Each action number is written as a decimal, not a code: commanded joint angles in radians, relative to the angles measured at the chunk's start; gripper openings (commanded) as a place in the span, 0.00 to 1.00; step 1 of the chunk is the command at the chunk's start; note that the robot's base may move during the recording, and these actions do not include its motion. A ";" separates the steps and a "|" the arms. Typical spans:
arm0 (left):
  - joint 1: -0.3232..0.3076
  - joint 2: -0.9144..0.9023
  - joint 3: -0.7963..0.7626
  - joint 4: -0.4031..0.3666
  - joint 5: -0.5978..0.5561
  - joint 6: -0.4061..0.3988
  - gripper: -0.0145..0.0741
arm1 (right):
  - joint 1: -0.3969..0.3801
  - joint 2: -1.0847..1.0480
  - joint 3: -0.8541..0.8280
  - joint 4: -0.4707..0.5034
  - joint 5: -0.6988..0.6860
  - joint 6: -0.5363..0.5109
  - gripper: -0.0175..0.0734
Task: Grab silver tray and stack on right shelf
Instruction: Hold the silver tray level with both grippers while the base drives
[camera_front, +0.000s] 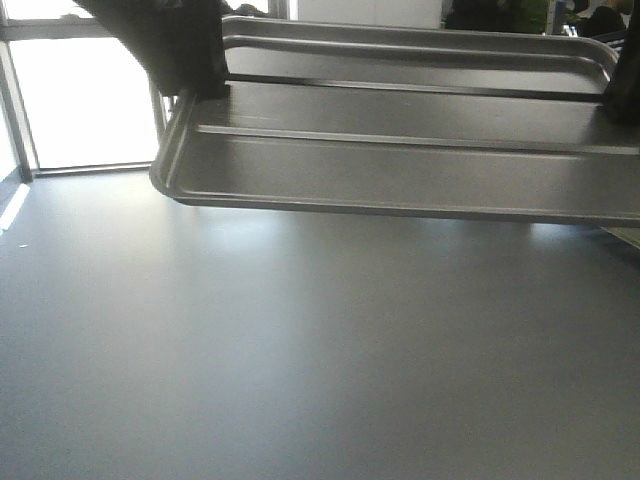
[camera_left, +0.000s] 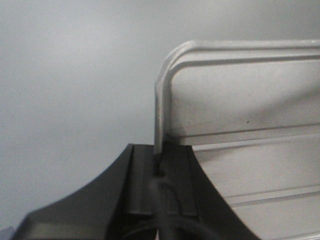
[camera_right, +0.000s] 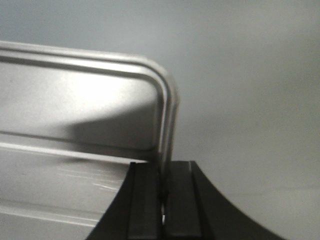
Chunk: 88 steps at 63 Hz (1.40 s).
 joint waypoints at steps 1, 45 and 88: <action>-0.004 -0.043 -0.038 0.039 -0.015 0.004 0.06 | -0.002 -0.026 -0.037 -0.033 -0.029 -0.020 0.25; -0.004 -0.043 -0.038 0.039 -0.015 0.004 0.06 | -0.002 -0.026 -0.037 -0.033 -0.029 -0.020 0.25; 0.000 -0.043 -0.038 0.038 -0.013 0.004 0.06 | -0.002 -0.025 -0.037 -0.033 -0.029 -0.020 0.25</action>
